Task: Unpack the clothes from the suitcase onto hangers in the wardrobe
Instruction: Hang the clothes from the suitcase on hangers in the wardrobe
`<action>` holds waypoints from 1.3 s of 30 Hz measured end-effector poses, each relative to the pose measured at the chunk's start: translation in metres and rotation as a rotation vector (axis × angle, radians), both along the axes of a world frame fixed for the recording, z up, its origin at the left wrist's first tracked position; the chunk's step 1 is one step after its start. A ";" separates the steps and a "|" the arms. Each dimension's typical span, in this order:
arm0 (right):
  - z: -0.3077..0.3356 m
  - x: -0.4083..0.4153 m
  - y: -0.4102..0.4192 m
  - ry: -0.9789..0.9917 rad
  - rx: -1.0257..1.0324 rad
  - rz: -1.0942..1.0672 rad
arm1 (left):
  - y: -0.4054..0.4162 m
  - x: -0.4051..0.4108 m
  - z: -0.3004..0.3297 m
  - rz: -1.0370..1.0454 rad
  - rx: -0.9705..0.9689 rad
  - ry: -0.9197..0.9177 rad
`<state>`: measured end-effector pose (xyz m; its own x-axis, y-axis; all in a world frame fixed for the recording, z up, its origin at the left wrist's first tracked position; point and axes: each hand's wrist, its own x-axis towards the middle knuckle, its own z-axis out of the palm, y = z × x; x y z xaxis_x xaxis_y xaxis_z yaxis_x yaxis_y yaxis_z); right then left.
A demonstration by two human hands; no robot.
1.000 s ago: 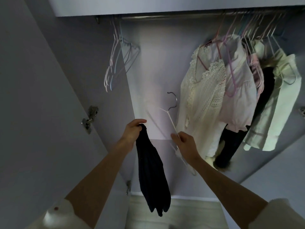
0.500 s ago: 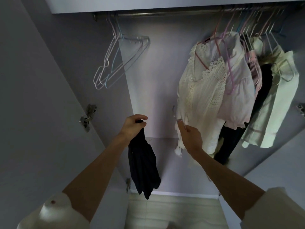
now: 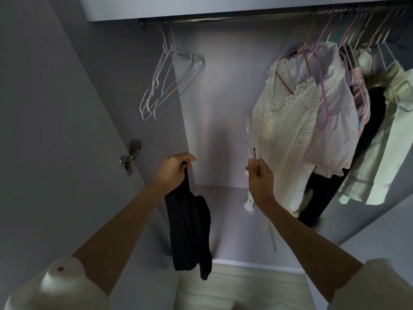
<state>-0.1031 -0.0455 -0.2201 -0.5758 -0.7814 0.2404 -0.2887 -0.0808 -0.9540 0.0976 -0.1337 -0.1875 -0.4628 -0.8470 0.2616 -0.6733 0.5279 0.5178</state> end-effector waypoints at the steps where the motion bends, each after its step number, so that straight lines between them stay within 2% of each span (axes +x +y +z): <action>1: 0.001 -0.002 -0.001 0.013 0.007 -0.027 | 0.001 0.001 0.001 -0.009 -0.113 -0.019; 3: 0.004 -0.005 -0.004 -0.008 0.041 0.004 | 0.006 0.005 0.004 -0.007 -0.264 -0.034; 7: 0.004 -0.005 -0.007 -0.088 0.139 0.149 | 0.003 0.010 0.011 0.089 -0.406 -0.063; 10: 0.006 -0.002 -0.007 -0.147 0.096 0.011 | 0.002 0.013 0.015 0.139 -0.421 -0.041; 15: 0.035 0.003 -0.022 -0.533 -0.036 -0.174 | 0.002 0.021 0.019 0.080 -0.423 0.070; 17: 0.046 0.009 -0.031 -0.672 -0.062 -0.197 | 0.006 0.017 0.024 0.067 -0.359 0.166; 19: 0.055 0.015 -0.041 -0.814 -0.064 -0.220 | 0.011 0.014 0.029 0.112 -0.204 0.261; 21: 0.064 0.023 -0.049 -0.896 -0.069 -0.219 | 0.015 0.013 0.030 0.170 -0.051 0.317; 23: 0.073 0.031 -0.055 -0.968 -0.080 -0.168 | 0.016 0.012 0.029 0.201 0.017 0.350; 32: 0.072 0.052 -0.056 -0.916 0.003 -0.092 | 0.008 0.007 0.046 0.348 0.087 0.605; 35: 0.058 0.053 -0.048 -0.712 0.113 -0.059 | 0.001 0.008 0.058 0.399 0.139 0.774; 36: 0.050 0.053 -0.046 -0.708 0.125 -0.053 | -0.001 0.009 0.061 0.413 0.154 0.809; 39: 0.044 0.053 -0.044 -0.753 0.026 -0.137 | -0.005 0.008 0.066 0.435 0.170 0.813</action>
<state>-0.0504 -0.0896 -0.1756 -0.6688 -0.6916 -0.2727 0.4343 -0.0657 -0.8984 0.1059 -0.1388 -0.1219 0.1742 -0.9592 0.2228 -0.1917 0.1889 0.9631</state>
